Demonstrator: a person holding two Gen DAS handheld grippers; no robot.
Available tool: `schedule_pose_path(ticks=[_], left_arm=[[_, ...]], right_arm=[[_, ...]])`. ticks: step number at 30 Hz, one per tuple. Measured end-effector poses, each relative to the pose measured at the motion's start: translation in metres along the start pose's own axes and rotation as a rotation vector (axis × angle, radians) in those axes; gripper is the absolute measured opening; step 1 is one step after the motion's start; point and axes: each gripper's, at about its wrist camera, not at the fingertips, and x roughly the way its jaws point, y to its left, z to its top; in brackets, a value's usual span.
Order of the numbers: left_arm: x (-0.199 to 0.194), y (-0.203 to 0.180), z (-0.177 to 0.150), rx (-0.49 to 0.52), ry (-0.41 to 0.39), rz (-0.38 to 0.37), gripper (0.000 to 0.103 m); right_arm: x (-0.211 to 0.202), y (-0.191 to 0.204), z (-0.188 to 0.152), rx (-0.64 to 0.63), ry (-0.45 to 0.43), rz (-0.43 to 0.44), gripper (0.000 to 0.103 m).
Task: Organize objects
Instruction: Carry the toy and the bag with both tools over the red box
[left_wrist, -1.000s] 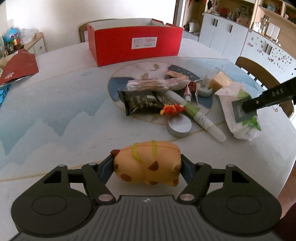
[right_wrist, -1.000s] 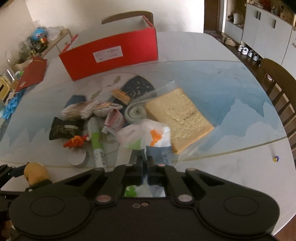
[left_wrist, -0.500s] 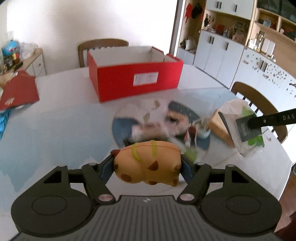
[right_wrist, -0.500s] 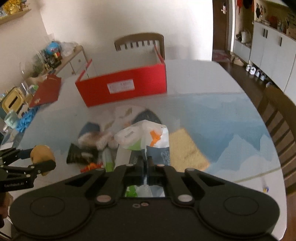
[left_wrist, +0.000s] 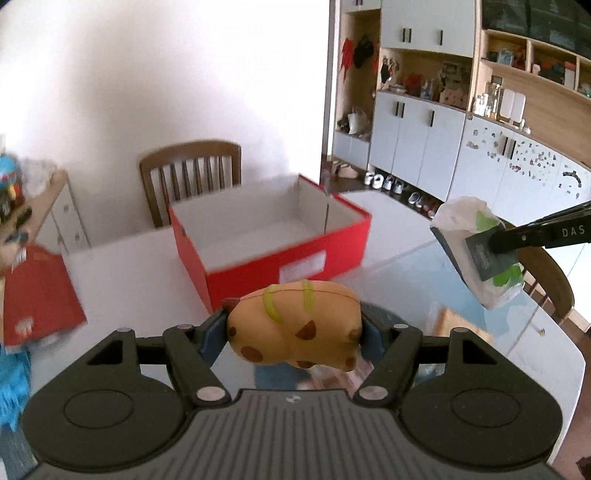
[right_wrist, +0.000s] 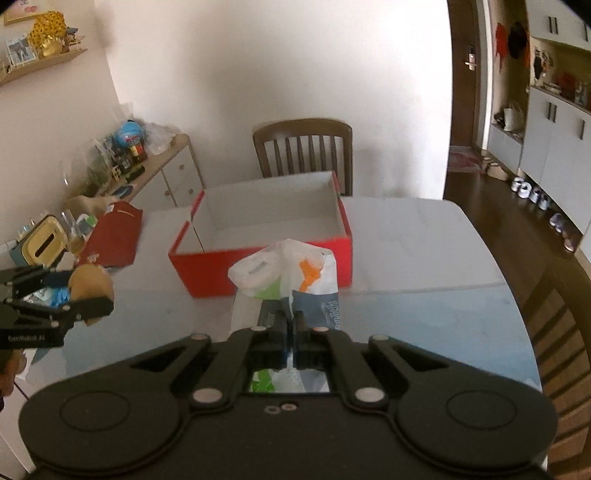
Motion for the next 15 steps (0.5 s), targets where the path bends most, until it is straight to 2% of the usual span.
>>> schedule_pose_path(ticks=[6, 15], left_arm=[[0.019, 0.016, 0.039, 0.052, -0.008, 0.012, 0.072], [0.079, 0.047, 0.077, 0.055, 0.060, 0.007, 0.072]], right_arm=[[0.021, 0.003, 0.032, -0.029, 0.006, 0.004, 0.002], [0.065, 0.013, 0.071, -0.063, 0.007, -0.032, 0.002]])
